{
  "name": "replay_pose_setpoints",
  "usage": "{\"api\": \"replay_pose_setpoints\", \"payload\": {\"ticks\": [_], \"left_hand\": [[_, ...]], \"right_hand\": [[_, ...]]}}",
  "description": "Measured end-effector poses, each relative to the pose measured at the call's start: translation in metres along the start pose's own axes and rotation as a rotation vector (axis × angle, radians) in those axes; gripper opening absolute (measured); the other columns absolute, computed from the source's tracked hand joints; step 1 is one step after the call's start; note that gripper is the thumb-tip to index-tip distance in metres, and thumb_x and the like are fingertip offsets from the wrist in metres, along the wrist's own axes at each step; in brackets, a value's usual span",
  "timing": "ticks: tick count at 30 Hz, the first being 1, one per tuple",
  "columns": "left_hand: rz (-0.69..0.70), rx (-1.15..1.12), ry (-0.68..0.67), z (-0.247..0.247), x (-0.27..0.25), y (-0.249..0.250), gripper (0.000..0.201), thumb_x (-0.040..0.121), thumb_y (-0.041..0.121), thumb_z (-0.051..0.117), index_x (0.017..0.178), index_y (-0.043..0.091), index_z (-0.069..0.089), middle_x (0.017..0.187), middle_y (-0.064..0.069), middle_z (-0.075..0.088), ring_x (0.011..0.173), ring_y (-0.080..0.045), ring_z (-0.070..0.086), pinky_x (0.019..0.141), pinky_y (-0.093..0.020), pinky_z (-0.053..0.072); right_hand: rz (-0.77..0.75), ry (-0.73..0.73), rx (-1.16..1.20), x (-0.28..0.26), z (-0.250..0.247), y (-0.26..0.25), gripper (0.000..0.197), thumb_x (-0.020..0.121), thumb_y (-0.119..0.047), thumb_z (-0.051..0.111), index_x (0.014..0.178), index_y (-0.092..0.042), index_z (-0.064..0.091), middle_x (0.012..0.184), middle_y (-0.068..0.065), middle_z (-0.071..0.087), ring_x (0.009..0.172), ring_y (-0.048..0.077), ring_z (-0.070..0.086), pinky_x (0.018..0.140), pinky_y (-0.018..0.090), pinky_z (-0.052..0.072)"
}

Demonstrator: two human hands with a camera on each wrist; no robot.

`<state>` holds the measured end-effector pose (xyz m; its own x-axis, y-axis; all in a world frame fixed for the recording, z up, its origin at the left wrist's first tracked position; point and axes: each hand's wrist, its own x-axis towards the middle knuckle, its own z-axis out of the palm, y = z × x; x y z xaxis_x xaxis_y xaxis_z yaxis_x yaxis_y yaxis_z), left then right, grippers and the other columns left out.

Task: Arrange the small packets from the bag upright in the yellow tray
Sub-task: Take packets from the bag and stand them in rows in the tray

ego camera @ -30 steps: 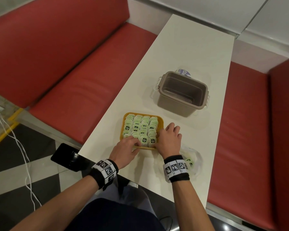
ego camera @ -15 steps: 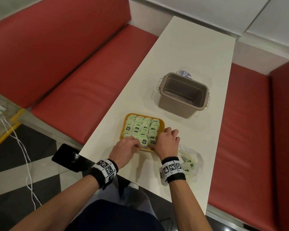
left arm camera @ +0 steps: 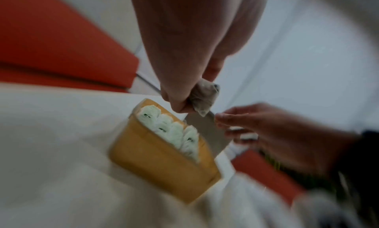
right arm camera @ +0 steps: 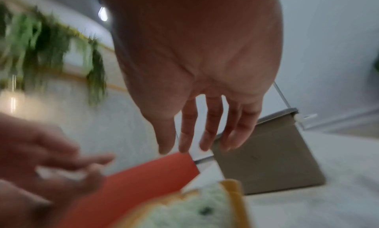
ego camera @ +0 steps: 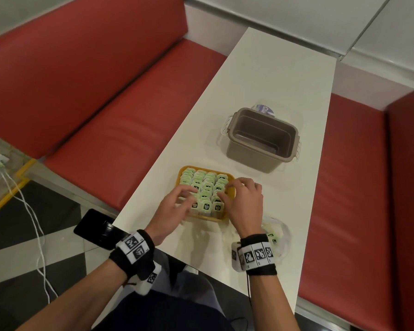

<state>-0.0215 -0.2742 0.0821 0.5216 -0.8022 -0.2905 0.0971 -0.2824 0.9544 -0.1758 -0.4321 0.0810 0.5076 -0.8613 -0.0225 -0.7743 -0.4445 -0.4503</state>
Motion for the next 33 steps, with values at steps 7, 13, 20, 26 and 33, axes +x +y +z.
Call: {"api": "replay_pose_setpoints", "payload": {"ticks": [7,13,20,26,33], "left_hand": [[-0.038,-0.660,-0.036,-0.006,-0.002,0.039,0.072,0.078,-0.022,0.032,0.136,0.010,0.063,0.122,-0.014,0.065,0.105,-0.022,0.059,0.088,-0.034,0.050],[0.141,-0.574,-0.064,0.000,-0.007,0.059,0.075,0.077,-0.030,0.027,0.141,0.001,0.050,0.148,-0.017,0.062,0.146,-0.027,0.054,0.119,-0.035,0.041],[0.089,-0.541,-0.108,-0.006,-0.004,0.052,0.059,0.095,-0.016,0.045,0.148,0.010,0.051,0.153,-0.006,0.062,0.149,-0.020,0.052,0.122,-0.046,0.036],[-0.079,-0.579,-0.073,-0.009,0.002,0.045,0.034,0.104,0.001,0.061,0.138,0.001,0.060,0.140,-0.022,0.067,0.128,-0.029,0.068,0.097,-0.028,0.058],[0.063,-0.329,0.006,-0.007,0.006,0.057,0.020,0.102,0.011,0.071,0.111,-0.006,0.067,0.118,-0.020,0.076,0.111,-0.031,0.076,0.097,-0.046,0.063]], "right_hand": [[-0.089,-0.284,0.832,-0.052,-0.028,-0.063,0.015,0.107,-0.030,0.070,0.114,-0.020,0.061,0.106,-0.010,0.074,0.089,0.013,0.077,0.077,0.038,0.064],[0.066,-0.352,1.100,-0.056,-0.025,-0.075,0.029,0.101,-0.021,0.079,0.118,-0.018,0.056,0.108,0.009,0.075,0.093,0.032,0.079,0.090,0.052,0.066],[-0.014,-0.203,1.038,-0.049,-0.030,-0.077,0.025,0.095,-0.012,0.085,0.110,-0.014,0.065,0.107,-0.003,0.073,0.090,0.023,0.078,0.086,0.039,0.064],[-0.027,-0.030,1.016,-0.046,-0.039,-0.075,0.026,0.094,-0.014,0.087,0.112,-0.018,0.069,0.114,-0.007,0.077,0.099,0.020,0.079,0.088,0.034,0.064],[-0.012,0.104,0.826,-0.044,-0.032,-0.069,0.014,0.099,-0.023,0.081,0.101,-0.024,0.067,0.101,-0.009,0.074,0.095,0.014,0.075,0.083,0.031,0.062]]}}
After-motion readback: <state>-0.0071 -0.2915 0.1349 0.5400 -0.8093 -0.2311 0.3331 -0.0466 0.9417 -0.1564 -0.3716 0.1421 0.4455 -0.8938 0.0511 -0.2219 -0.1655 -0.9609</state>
